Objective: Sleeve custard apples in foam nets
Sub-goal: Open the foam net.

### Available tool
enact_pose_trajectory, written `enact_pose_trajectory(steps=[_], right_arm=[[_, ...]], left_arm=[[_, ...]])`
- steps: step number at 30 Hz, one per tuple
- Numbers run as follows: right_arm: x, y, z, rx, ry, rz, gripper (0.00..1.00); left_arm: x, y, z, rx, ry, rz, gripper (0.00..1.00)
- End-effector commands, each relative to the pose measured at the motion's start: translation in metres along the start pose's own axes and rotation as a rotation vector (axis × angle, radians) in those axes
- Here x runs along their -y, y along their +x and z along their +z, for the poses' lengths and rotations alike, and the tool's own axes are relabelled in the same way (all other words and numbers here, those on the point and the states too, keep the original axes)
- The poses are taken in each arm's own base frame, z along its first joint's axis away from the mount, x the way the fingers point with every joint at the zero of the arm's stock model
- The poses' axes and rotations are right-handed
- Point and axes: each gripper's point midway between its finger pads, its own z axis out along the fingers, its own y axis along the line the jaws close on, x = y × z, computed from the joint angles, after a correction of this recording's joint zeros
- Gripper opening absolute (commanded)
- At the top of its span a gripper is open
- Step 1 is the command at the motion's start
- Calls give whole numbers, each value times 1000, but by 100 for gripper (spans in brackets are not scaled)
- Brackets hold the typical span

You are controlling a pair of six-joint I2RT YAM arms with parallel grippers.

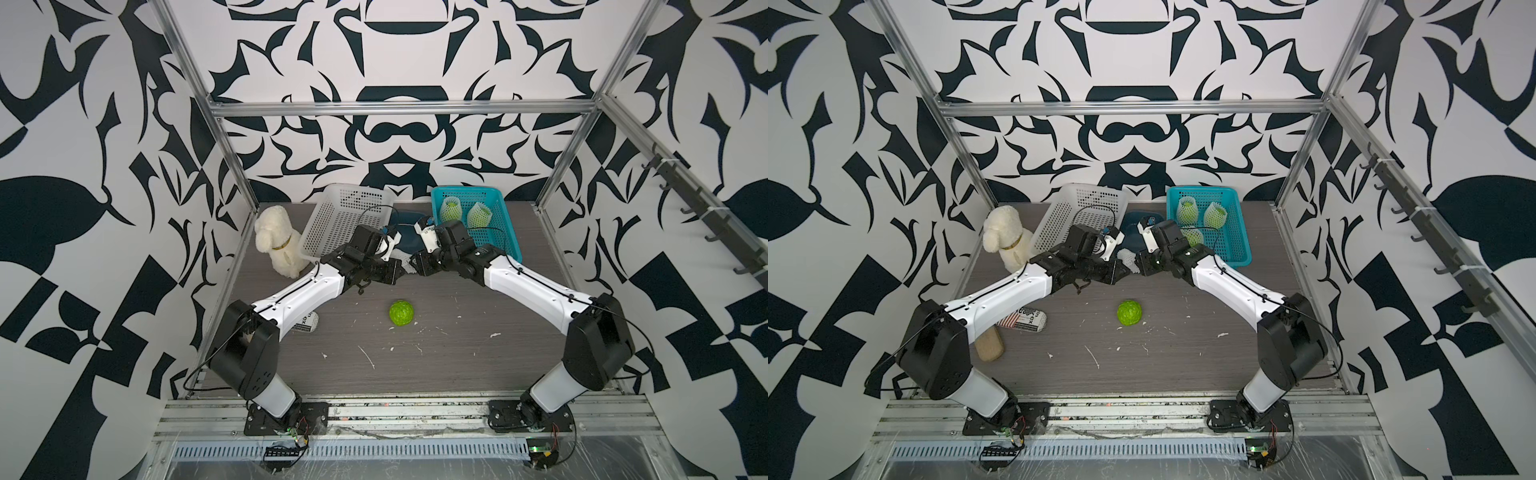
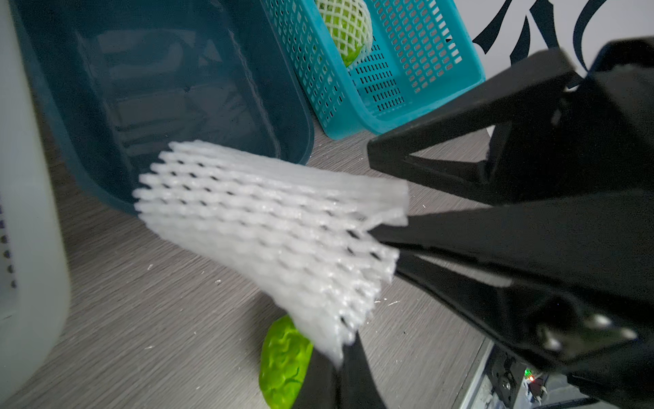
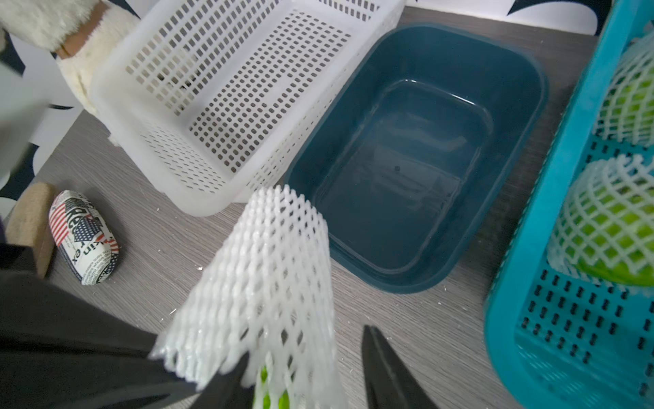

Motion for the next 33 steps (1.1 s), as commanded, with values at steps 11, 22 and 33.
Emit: enact_pose_trajectory(steps=[11, 22, 33], right_arm=[[8, -3, -6, 27, 32, 63, 0], [34, 16, -1, 1, 174, 355, 0], [22, 11, 2, 38, 128, 420, 0]], left_arm=[[-18, -10, -4, 28, -101, -28, 70], [-12, -18, -9, 113, -137, -83, 78], [2, -26, 16, 101, -48, -113, 74]])
